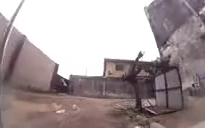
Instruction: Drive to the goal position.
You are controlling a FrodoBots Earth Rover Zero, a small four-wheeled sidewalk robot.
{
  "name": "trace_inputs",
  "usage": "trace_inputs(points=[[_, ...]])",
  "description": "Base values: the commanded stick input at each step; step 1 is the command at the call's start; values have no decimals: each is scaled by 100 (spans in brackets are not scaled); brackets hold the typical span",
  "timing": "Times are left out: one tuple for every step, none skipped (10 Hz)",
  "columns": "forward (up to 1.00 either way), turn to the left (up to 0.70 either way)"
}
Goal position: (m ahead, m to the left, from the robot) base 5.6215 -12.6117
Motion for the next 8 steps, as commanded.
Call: trace_inputs(points=[[84,3],[84,3],[84,3],[84,6],[84,16],[84,34],[84,34],[84,5]])
